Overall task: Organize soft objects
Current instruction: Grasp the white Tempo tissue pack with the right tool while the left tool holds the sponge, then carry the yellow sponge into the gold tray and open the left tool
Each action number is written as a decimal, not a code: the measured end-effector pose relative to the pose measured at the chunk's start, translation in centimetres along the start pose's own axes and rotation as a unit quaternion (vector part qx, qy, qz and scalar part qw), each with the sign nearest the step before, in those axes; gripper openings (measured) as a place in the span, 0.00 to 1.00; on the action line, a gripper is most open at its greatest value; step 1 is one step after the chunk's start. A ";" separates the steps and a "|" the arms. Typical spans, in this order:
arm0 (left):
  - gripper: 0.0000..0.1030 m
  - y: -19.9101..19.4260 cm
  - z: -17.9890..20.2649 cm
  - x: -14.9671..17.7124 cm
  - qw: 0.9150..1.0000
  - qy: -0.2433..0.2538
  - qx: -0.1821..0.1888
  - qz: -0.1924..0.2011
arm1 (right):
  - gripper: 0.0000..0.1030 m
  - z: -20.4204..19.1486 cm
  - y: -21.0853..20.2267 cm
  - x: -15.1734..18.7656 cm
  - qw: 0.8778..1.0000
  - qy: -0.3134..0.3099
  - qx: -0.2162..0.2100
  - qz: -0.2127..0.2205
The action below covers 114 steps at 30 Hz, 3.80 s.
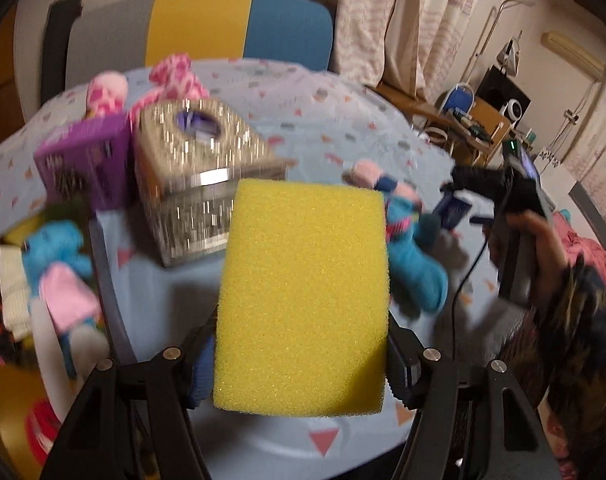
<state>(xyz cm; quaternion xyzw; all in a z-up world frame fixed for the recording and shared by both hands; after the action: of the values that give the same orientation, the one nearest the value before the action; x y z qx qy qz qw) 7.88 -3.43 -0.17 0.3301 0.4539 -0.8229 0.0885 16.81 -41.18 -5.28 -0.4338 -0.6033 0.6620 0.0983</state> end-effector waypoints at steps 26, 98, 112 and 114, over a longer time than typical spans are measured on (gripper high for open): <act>0.79 6.5 -2.4 5.3 0.997 -0.014 -0.054 -0.055 | 0.51 0.2 -0.7 0.0 0.998 -0.026 0.040 0.031; 0.66 -16.1 -23.6 5.4 0.929 -0.270 -0.219 0.127 | 0.50 -2.4 0.9 1.8 0.989 -0.122 0.086 0.005; 0.79 -14.4 -29.9 5.7 0.913 -0.282 -0.281 0.095 | 0.50 -3.2 0.8 2.1 0.984 -0.146 0.104 0.015; 0.82 -15.2 -28.7 5.4 0.910 -0.262 -0.301 0.112 | 0.50 -3.2 0.8 2.1 0.983 -0.147 0.105 0.016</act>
<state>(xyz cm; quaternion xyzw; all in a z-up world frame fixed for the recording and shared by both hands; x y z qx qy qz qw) 10.23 29.21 -3.69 0.1097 0.6004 -0.6888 0.3911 18.06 -37.73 -6.59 -0.3285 -0.5315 0.7796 0.0430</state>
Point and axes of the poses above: each gripper's, at about its wrist camera, not at the fingertips, and y roughly the way its jaws point, z to its right, x to its underside, the point moved 4 cm from there along y, roughly the way its jaws point, and after that the axes turned 11 degrees about x, right-handed, at the moved point
